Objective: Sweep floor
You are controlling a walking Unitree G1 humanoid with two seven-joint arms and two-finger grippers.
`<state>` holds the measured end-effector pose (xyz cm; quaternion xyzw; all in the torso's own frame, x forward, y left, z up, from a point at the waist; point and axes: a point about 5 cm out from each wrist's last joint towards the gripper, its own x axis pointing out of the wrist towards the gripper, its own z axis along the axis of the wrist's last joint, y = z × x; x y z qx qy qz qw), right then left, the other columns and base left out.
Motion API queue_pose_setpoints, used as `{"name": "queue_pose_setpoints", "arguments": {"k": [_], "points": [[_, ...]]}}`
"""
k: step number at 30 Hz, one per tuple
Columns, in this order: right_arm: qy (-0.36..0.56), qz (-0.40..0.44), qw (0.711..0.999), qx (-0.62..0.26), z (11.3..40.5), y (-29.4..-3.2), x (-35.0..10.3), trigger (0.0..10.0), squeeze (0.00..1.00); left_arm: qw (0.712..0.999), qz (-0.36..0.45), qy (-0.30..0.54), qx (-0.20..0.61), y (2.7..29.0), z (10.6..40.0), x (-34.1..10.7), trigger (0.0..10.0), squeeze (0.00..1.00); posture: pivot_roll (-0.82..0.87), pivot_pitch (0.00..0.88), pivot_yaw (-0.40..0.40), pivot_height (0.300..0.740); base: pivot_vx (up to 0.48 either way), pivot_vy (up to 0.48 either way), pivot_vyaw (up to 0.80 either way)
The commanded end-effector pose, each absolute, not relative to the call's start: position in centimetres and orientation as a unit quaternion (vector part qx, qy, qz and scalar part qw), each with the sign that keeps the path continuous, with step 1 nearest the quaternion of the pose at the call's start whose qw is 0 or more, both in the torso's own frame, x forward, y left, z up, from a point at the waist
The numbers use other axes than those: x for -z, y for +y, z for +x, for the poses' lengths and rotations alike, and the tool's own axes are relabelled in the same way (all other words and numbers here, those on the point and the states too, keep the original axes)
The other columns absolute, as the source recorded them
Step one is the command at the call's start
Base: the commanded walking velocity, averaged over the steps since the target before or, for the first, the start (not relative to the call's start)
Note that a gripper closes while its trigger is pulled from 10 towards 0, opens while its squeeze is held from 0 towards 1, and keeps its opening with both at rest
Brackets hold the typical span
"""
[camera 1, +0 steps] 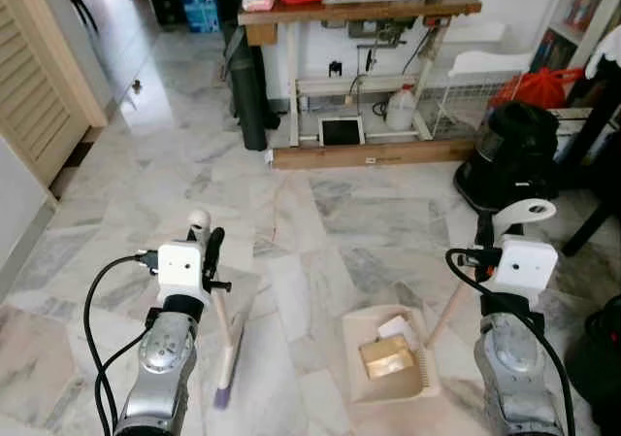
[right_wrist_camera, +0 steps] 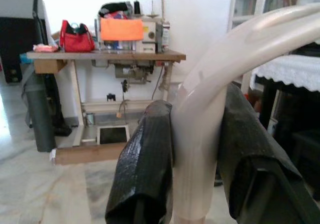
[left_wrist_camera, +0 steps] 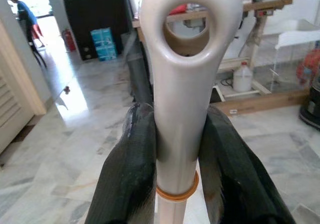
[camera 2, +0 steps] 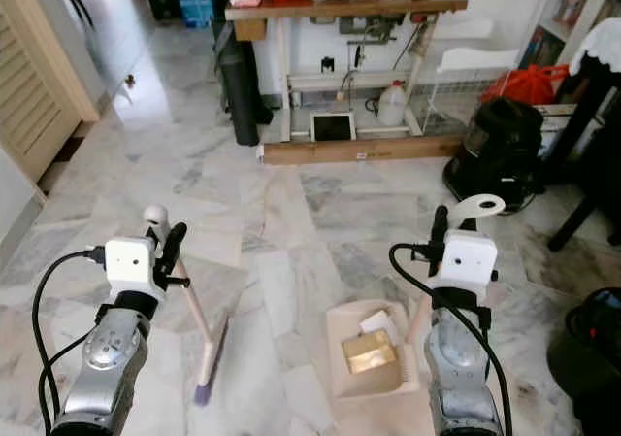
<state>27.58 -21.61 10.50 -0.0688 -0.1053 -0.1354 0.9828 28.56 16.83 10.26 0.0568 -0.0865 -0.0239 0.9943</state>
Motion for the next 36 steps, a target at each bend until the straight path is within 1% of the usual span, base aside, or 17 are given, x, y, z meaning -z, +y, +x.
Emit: {"name": "queue_pose_setpoints", "arguments": {"k": [1,35,36], "points": [[-0.14,-0.069,0.98,0.127,28.01,-21.1,-12.18,10.0,0.0,0.992,0.062,-0.11,0.017,17.27,28.65,-11.45,10.0,0.0,-0.06,0.0,0.033,0.74,0.0,0.0,0.8],[-0.138,-0.065,0.981,0.117,27.96,-21.27,-12.36,10.0,0.0,0.993,0.063,-0.103,-0.004,17.49,28.03,-11.13,10.0,0.0,-0.05,0.0,0.016,0.74,0.0,0.0,0.8],[-0.137,-0.054,0.982,0.121,27.97,-21.32,-12.32,10.0,0.0,0.993,0.063,-0.102,-0.004,17.51,28.02,-11.12,10.0,0.0,-0.05,0.0,0.016,0.74,0.0,0.0,0.8]]}}
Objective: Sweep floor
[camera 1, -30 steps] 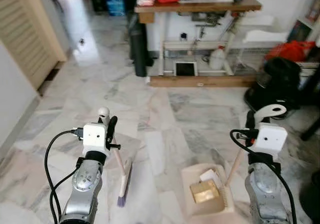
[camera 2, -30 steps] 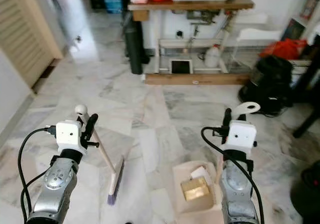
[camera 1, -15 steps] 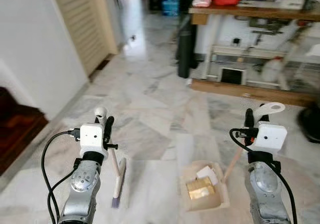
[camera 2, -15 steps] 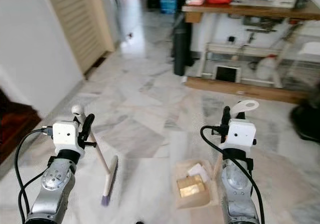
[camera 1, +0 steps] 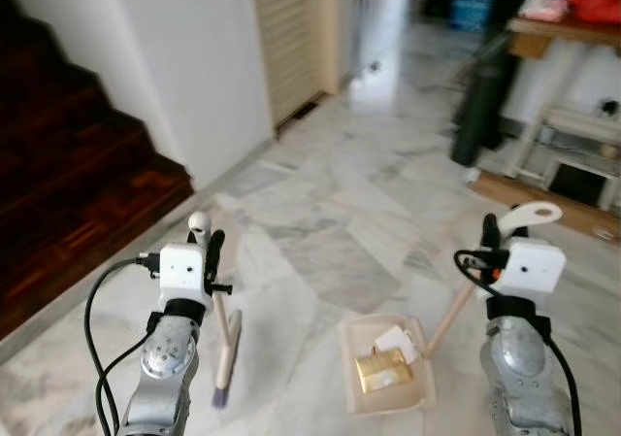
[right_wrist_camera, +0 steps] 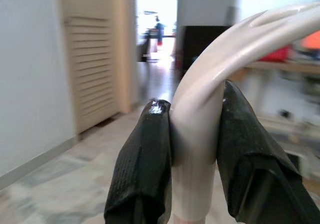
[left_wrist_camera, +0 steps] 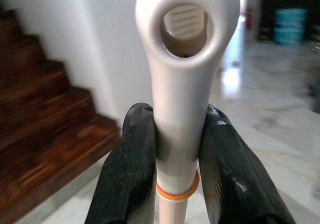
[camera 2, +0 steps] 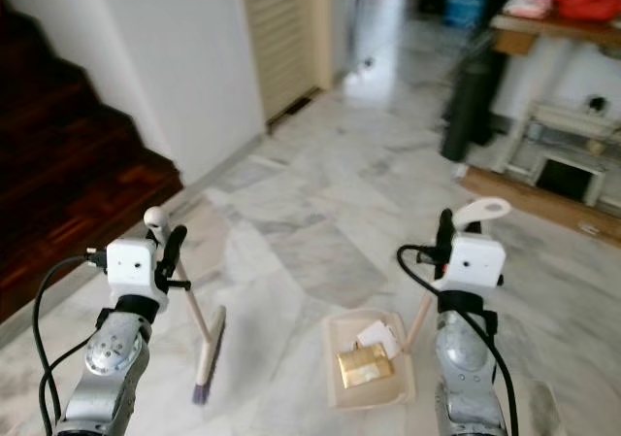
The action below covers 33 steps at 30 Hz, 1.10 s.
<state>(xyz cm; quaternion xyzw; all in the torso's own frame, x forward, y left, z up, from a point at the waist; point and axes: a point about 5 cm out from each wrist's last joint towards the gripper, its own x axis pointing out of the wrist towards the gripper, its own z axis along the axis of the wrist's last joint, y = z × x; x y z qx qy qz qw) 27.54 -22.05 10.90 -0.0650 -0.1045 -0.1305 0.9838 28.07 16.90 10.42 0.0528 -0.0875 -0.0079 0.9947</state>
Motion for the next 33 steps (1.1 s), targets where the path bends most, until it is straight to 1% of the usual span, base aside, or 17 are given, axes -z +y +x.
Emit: {"name": "queue_pose_setpoints", "arguments": {"k": [1,2,6,7,11,25,33], "points": [[-0.137,-0.041,0.982,0.126,28.0,-21.4,-12.3,10.0,0.0,0.993,0.063,-0.102,-0.005,17.5,28.0,-11.1,10.0,0.0,-0.05,0.0,0.016,0.74,0.0,0.0,0.8],[-0.131,-0.012,0.982,0.134,28.1,-21.4,-12.1,10.0,0.0,0.993,0.063,-0.101,-0.005,17.5,28.0,-11.1,10.0,0.0,-0.04,0.0,0.015,0.74,0.0,0.0,0.46],[-0.127,0.015,0.981,0.145,28.1,-21.6,-12.0,10.0,0.0,0.993,0.063,-0.101,-0.005,17.5,28.0,-11.1,10.0,0.0,-0.04,0.0,0.015,0.74,0.0,0.0,0.11],[-0.123,0.042,0.979,0.157,28.2,-21.8,-11.9,10.0,0.0,0.993,0.063,-0.101,-0.005,17.6,28.0,-11.1,10.0,0.0,-0.04,0.0,0.015,0.74,0.0,0.0,0.0],[-0.109,0.097,0.971,0.19,28.2,-22.6,-11.4,10.0,0.0,0.993,0.064,-0.101,-0.005,17.6,27.9,-11.1,10.0,0.0,-0.04,0.0,0.018,0.74,0.0,0.0,0.0],[-0.095,0.115,0.971,0.187,28.1,-22.6,-11.0,10.0,0.0,0.992,0.063,-0.105,-0.005,17.3,27.8,-11.3,10.0,0.0,-0.04,0.0,0.016,0.74,0.0,0.0,0.0],[-0.097,0.102,0.971,0.194,27.9,-22.8,-11.0,10.0,0.0,0.993,0.058,-0.101,-0.004,17.3,27.7,-11.2,10.0,0.0,-0.03,0.0,0.015,0.74,0.0,0.0,0.0]]}}
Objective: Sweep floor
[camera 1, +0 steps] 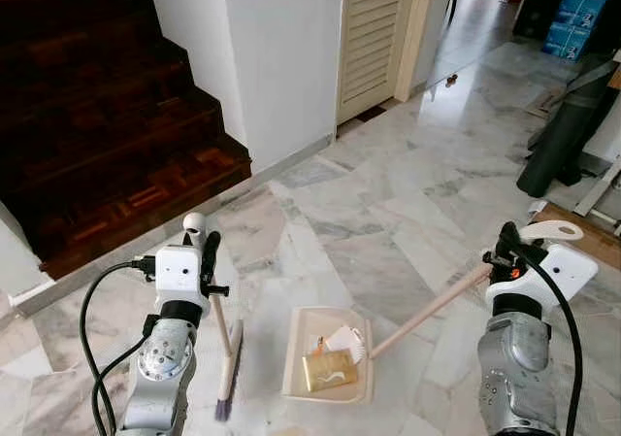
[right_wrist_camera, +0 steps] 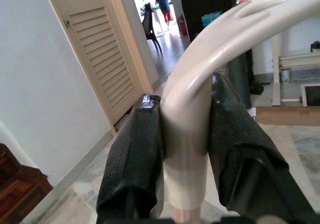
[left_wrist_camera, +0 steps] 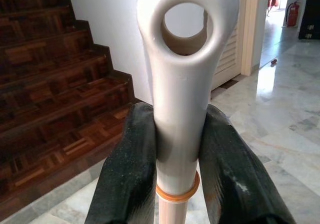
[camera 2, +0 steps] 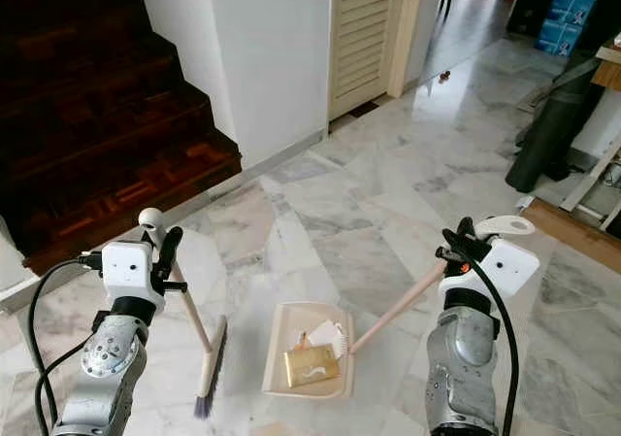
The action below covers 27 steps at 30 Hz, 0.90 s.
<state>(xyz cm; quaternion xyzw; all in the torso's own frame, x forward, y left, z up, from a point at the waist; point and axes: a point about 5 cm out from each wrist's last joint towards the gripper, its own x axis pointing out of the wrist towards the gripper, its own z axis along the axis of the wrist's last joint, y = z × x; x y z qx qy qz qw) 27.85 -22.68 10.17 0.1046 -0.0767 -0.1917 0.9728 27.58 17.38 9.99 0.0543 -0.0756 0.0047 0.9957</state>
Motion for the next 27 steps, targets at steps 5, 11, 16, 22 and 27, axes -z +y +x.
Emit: {"name": "queue_pose_setpoints", "arguments": {"k": [5,11,16,22,27], "points": [[-0.104,0.093,0.973,0.184,27.91,-22.72,-11.28,10.0,0.0,0.993,0.059,-0.099,-0.001,17.11,27.62,-11.13,10.0,0.0,-0.03,0.0,0.016,0.74,0.0,0.0,0.6],[-0.103,0.097,0.972,0.189,27.87,-22.84,-11.22,10.0,0.0,0.993,0.06,-0.097,0.0,17.04,27.59,-11.07,10.0,0.0,-0.03,0.0,0.016,0.74,0.0,0.0,0.8],[-0.102,0.101,0.971,0.191,27.85,-22.84,-11.17,10.0,0.0,0.994,0.06,-0.095,0.0,17.01,27.58,-11.02,10.0,0.0,-0.03,0.0,0.016,0.74,0.0,0.0,0.43],[-0.101,0.105,0.971,0.187,27.93,-22.82,-11.16,10.0,0.0,0.994,0.057,-0.093,0.001,16.93,27.58,-10.97,10.0,0.0,-0.03,0.0,0.013,0.74,0.0,0.0,0.0],[-0.101,0.105,0.972,0.186,27.98,-22.84,-11.15,10.0,0.0,0.994,0.056,-0.09,0.001,16.88,27.54,-10.9,10.0,0.0,-0.03,0.0,0.013,0.74,0.0,0.256,0.0]]}}
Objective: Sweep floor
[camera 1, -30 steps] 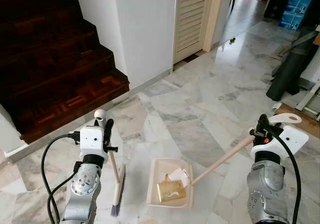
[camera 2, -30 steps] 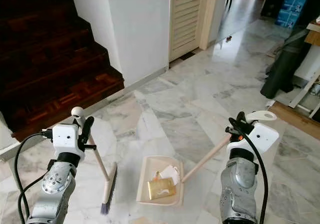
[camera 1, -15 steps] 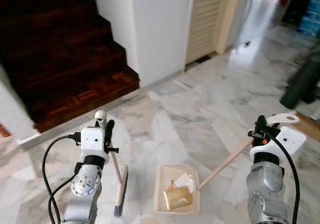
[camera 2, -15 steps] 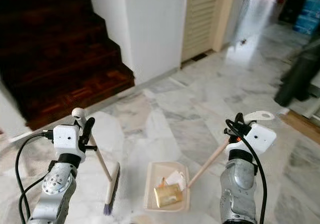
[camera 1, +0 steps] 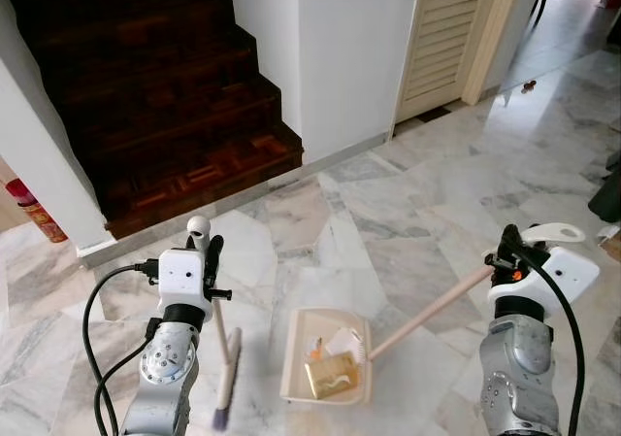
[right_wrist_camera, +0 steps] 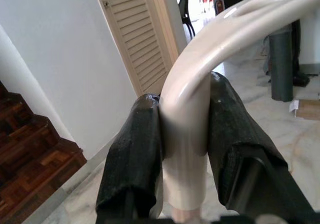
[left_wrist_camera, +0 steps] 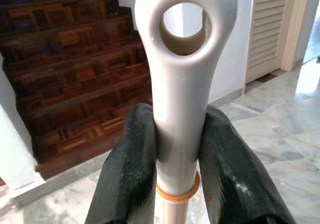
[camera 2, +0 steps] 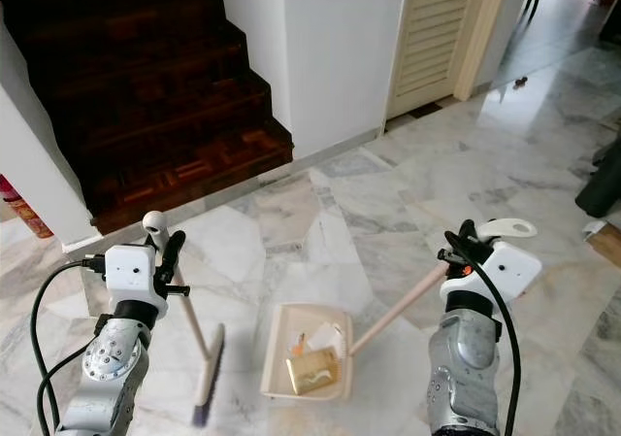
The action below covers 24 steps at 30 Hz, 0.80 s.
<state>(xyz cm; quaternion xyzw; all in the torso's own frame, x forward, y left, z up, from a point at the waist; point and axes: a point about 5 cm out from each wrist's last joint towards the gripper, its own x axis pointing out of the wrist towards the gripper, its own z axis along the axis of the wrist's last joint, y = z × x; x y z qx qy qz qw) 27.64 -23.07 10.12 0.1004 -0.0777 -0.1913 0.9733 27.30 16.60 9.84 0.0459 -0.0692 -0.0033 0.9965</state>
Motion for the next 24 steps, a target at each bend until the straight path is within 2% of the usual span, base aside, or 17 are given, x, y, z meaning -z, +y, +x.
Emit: {"name": "queue_pose_setpoints", "arguments": {"k": [1,4,9,24], "points": [[-0.101,0.105,0.972,0.186,27.98,-22.84,-11.15,10.0,0.0,0.994,0.056,-0.09,0.001,16.88,27.54,-10.9,10.0,0.0,-0.03,0.0,0.013,0.74,0.0,0.337,0.0],[-0.103,0.098,0.972,0.188,27.96,-22.95,-11.24,10.0,0.0,0.994,0.056,-0.089,0.002,16.88,27.51,-10.91,10.0,0.0,-0.03,0.0,0.014,0.74,0.0,0.334,0.0],[-0.106,0.093,0.973,0.184,27.92,-22.94,-11.37,10.0,0.0,0.995,0.056,-0.088,0.004,16.84,27.46,-10.88,10.0,0.0,-0.03,0.0,0.015,0.74,0.0,0.335,0.73],[-0.101,0.105,0.972,0.182,28.07,-22.86,-11.19,10.0,0.0,0.995,0.056,-0.088,0.007,16.77,27.5,-10.93,10.0,0.0,-0.02,0.0,0.014,0.74,0.0,0.336,0.0]]}}
